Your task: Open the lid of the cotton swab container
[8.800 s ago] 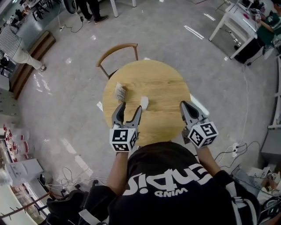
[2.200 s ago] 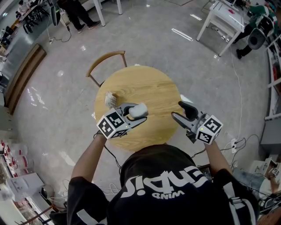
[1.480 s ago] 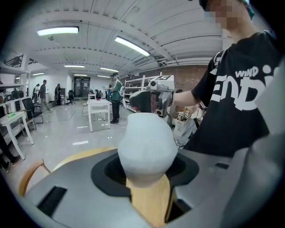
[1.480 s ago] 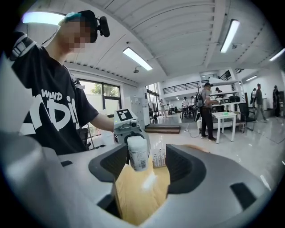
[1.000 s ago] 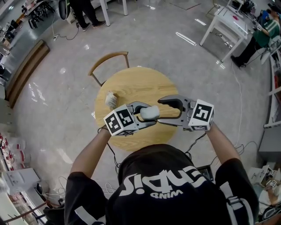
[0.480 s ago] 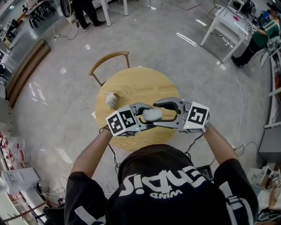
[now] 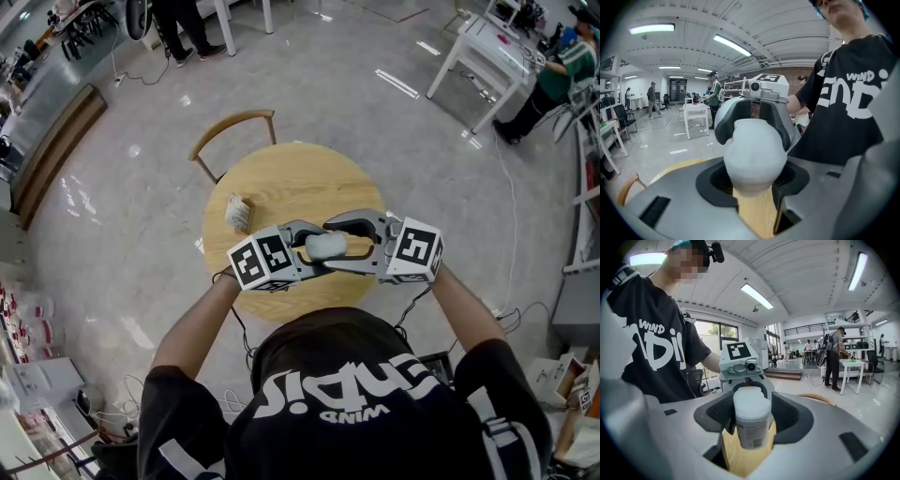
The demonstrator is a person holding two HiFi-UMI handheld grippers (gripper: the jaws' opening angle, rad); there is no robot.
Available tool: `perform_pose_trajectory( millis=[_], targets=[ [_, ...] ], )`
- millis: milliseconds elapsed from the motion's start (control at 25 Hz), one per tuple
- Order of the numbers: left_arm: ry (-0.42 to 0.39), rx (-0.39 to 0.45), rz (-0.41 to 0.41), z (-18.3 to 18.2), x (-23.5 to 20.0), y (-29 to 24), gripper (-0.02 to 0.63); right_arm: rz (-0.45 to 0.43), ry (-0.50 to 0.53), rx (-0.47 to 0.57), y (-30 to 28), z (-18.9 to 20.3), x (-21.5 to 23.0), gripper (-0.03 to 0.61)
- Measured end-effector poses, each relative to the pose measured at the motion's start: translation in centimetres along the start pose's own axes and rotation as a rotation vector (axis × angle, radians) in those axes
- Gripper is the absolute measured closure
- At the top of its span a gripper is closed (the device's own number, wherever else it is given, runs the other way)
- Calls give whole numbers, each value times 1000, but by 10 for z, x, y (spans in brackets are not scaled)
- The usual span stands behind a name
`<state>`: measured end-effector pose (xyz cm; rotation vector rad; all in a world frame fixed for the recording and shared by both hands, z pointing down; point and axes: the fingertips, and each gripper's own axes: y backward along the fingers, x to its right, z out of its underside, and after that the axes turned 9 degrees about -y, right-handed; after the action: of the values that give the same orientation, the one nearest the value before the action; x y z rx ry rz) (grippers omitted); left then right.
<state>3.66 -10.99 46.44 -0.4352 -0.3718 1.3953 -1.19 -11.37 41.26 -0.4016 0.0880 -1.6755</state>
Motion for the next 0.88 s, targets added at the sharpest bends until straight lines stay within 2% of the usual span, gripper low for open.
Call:
perform_pose_trajectory(
  millis=[280, 520, 720, 880],
  targets=[
    [12, 3, 6, 1, 2, 1, 402, -8, -2, 20, -2, 0, -3, 348],
    [26, 4, 18, -1, 2, 2, 402, -26, -44, 2, 0, 0, -5, 353],
    [39, -10, 29, 1, 3, 0, 402, -34, -110, 26, 0, 0, 1, 356],
    [-25, -44, 2, 6, 2, -3, 403, -67, -229, 43, 1, 2, 3, 357]
  ],
)
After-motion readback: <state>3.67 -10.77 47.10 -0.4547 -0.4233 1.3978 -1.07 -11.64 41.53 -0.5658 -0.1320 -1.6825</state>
